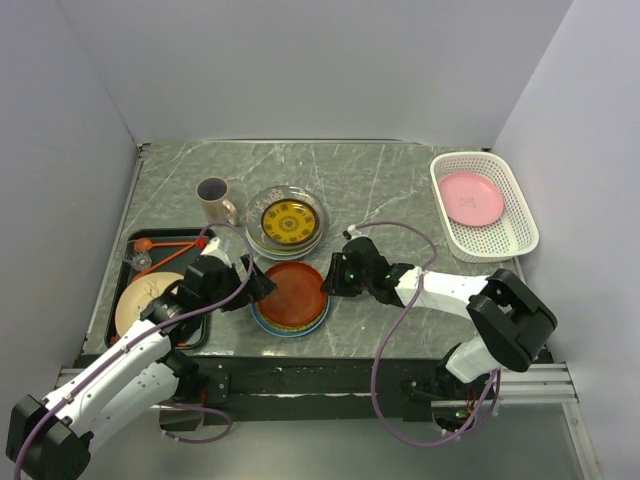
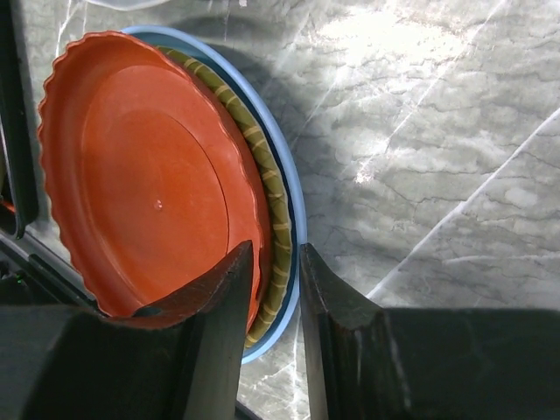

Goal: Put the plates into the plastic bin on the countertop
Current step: Pick up the plate at the center of the board.

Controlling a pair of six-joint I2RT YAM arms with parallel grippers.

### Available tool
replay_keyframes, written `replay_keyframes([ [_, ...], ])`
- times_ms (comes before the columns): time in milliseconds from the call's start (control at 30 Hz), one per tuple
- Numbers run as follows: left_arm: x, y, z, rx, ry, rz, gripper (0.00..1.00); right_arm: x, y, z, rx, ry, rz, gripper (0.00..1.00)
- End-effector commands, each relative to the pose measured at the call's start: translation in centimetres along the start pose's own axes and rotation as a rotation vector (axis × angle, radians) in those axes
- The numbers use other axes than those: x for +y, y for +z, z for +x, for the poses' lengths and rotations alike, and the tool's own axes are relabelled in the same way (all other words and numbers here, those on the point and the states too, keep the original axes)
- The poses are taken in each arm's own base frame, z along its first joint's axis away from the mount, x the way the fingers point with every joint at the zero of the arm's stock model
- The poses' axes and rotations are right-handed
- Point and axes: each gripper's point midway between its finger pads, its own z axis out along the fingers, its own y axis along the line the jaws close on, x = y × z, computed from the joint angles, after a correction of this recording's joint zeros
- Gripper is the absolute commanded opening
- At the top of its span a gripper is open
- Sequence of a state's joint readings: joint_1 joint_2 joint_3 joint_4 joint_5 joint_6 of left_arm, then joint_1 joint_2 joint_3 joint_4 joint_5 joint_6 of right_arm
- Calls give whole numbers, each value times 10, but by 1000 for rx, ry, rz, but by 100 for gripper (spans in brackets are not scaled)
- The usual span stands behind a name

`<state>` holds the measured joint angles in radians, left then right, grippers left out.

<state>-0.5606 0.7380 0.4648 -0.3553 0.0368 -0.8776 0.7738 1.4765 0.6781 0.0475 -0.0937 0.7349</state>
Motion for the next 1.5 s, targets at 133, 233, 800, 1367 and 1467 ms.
replay_keyframes([
  [133,-7,5,-3,-4,27,33,99,17,5,-14,-44,-24,-12,25],
  [233,-6,7,-2,-2,29,33,99,17,3,-14,-51,-23,-10,14],
  [800,-5,2,-4,-27,20,41,99,20,-12,-24,-101,-21,-11,4],
  [1367,-10,7,-1,-29,8,90,99,22,-47,-37,-175,-10,-15,3],
  [1467,-13,6,-2,-32,12,100,99,18,-50,-36,-180,-13,0,3],
])
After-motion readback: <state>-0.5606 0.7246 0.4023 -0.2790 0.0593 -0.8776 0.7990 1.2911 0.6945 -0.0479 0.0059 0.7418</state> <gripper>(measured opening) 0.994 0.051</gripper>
